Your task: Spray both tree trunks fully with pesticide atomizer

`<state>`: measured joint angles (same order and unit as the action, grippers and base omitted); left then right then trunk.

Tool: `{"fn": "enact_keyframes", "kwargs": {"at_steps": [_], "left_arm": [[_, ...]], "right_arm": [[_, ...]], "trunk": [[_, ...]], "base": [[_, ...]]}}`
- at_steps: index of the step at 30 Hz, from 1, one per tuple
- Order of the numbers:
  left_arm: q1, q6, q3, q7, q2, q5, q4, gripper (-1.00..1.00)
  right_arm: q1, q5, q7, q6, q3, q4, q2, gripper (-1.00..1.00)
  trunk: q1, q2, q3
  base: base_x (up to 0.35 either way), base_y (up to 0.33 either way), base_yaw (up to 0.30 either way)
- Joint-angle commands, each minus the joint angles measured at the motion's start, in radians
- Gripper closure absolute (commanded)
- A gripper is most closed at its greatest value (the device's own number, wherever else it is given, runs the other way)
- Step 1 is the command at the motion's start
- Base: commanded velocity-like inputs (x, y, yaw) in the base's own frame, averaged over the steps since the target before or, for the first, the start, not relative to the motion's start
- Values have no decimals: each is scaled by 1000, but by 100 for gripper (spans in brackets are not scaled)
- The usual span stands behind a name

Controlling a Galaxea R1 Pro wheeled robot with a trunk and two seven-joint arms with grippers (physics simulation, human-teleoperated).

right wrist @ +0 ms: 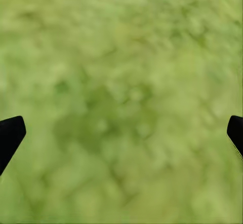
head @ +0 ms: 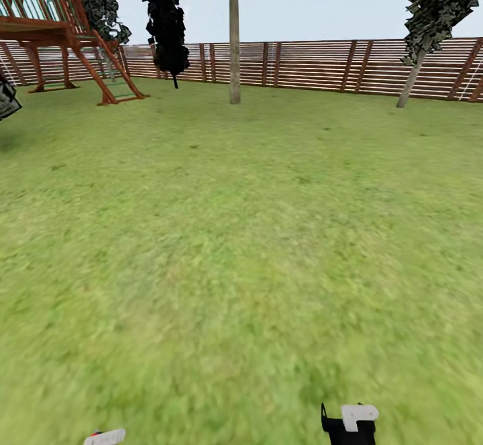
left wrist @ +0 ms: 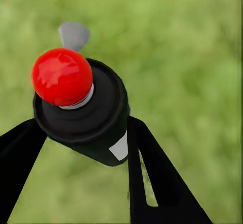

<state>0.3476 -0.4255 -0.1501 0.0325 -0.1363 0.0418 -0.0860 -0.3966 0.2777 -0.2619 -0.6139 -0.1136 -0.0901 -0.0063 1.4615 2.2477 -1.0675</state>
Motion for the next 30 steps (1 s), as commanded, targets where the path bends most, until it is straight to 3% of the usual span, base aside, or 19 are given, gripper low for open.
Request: {"fn": "enact_keyframes", "kwargs": {"at_steps": [1,30], "left_arm": [[1,-4,0,-1,1,4,1,100],[1,-4,0,0,1,3,0,100]], "right_arm": [[-1,11,-3,-3,-8,1,0,-100],[-1,11,-3,-3,-8,1,0,-100]], "trunk": [[0,0,-1],[0,0,-1]], "base": [[340,0,0],[340,0,0]]}}
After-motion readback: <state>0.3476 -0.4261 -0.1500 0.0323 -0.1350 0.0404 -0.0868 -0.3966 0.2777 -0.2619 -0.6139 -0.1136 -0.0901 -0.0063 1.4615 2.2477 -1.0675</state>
